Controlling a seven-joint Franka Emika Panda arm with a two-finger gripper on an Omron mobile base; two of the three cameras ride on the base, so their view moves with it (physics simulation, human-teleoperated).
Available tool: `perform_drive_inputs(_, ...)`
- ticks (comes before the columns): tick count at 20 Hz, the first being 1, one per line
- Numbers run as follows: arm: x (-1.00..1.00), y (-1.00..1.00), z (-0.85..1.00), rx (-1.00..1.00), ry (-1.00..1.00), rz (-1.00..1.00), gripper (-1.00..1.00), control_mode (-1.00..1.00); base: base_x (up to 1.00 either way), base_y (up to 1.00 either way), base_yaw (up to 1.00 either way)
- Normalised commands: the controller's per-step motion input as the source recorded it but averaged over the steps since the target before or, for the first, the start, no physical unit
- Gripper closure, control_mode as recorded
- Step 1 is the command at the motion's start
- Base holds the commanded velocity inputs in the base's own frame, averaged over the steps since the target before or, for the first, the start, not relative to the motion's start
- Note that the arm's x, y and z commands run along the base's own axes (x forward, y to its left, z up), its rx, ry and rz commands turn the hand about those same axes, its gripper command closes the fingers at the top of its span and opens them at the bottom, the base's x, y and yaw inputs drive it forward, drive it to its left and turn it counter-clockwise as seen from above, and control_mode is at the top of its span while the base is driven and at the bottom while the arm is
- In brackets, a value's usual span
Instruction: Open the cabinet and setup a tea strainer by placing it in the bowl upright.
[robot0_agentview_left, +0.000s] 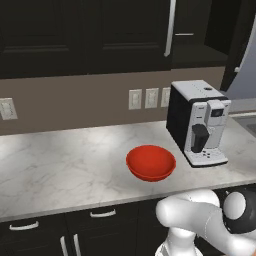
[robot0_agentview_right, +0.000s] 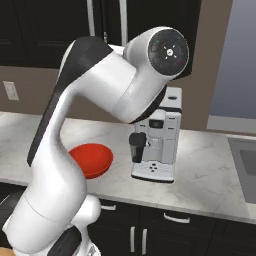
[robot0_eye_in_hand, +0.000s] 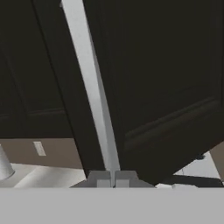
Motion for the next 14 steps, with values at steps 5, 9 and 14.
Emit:
perform_drive_inputs(5, -0.83, -0.27, -0.05, 0.0, 0.08, 0.02, 1.0, -1.0, 0.0, 0.0, 0.0)
perform_drive_inputs(9, -0.54, 0.22, 0.0, -0.04, 0.0, 0.0, -1.0, -1.0, 0.0, 0.0, 0.0)
perform_drive_inputs(14, -0.15, 0.81, 0.0, -0.1, 0.0, -0.02, -1.0, -1.0, 0.0, 0.0, 0.0)
